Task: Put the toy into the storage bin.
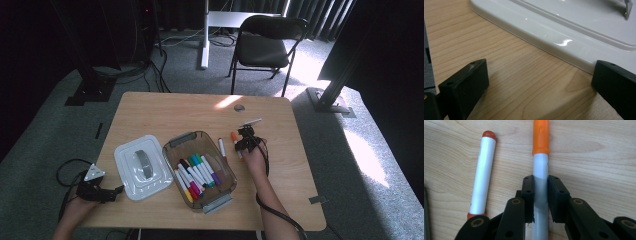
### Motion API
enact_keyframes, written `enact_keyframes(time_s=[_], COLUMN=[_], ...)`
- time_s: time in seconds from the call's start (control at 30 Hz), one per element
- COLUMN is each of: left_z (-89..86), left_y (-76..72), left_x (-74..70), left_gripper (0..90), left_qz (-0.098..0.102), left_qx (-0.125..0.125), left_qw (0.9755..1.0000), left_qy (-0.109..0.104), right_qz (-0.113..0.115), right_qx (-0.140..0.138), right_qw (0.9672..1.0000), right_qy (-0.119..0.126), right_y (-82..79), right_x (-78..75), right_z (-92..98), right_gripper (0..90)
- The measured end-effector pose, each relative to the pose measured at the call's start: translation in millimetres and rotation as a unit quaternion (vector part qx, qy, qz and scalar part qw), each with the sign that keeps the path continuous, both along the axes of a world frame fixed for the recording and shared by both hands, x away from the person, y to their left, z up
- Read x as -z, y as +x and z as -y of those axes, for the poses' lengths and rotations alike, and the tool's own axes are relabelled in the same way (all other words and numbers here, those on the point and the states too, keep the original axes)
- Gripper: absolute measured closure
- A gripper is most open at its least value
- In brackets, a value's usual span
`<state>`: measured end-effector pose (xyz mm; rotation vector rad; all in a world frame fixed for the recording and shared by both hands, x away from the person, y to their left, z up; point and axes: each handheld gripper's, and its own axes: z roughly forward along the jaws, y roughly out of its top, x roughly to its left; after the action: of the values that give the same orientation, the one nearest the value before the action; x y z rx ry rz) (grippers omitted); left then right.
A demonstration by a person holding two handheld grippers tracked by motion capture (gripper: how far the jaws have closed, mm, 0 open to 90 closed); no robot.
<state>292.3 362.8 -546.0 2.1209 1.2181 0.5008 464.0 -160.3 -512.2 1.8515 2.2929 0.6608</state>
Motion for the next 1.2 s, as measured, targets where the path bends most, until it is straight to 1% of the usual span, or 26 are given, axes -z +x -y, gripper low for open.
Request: enact_keyframes(time_s=[0.07, 0.17, 0.3, 0.47, 0.73, 0.8, 0.87, 1.13, 1.2], left_z=[0.0, 0.0, 0.0, 0.1, 0.1, 0.1, 0.1, 0.1, 0.1], left_y=[0.0, 0.0, 0.0, 0.0, 0.0, 0.0, 0.0, 0.0, 0.0], left_x=[0.0, 0.0, 0.0, 0.0, 0.0, 0.0, 0.0, 0.0, 0.0], left_gripper=[1.7, 1.7, 1.7, 1.6, 1.6, 1.6, 1.6, 1.6, 1.6], left_qz=[0.0, 0.0, 0.0, 0.0, 0.0, 0.0, 0.0, 0.0, 0.0], left_qx=[0.0, 0.0, 0.0, -0.001, -0.001, -0.001, -0.001, -0.001, -0.001], left_qw=[1.0, 1.0, 1.0, 1.0, 1.0, 1.0, 1.0, 1.0, 1.0], left_qy=[0.0, 0.0, 0.0, 0.0, 0.0, 0.0, 0.0, 0.0, 0.0], right_qz=[0.003, 0.011, 0.025, 0.047, 0.078, 0.087, 0.092, 0.114, 0.12], right_qx=[0.005, 0.01, 0.007, 0.009, -0.011, -0.015, -0.023, -0.06, -0.071], right_qw=[1.0, 0.9996, 0.999, 0.9974, 0.9943, 0.9928, 0.991, 0.9866, 0.9846], right_qy=[0.008, 0.024, 0.035, 0.054, 0.072, 0.081, 0.095, 0.1, 0.105], right_y=[-1.6, -5.5, -13.8, -26.2, -46.3, -51.3, -56.2, -73.7, -78.1], right_x=[-3.6, -13.3, -30.7, -52.3, -87.3, -96.1, -103.7, -125.3, -130.3], right_z=[1.7, 6.0, 8.7, 13.6, 14.6, 13.6, 12.1, -5.0, -9.5], right_gripper=[76.6, 76.6, 76.6, 76.6, 76.6, 76.6, 76.6, 76.6, 76.6])
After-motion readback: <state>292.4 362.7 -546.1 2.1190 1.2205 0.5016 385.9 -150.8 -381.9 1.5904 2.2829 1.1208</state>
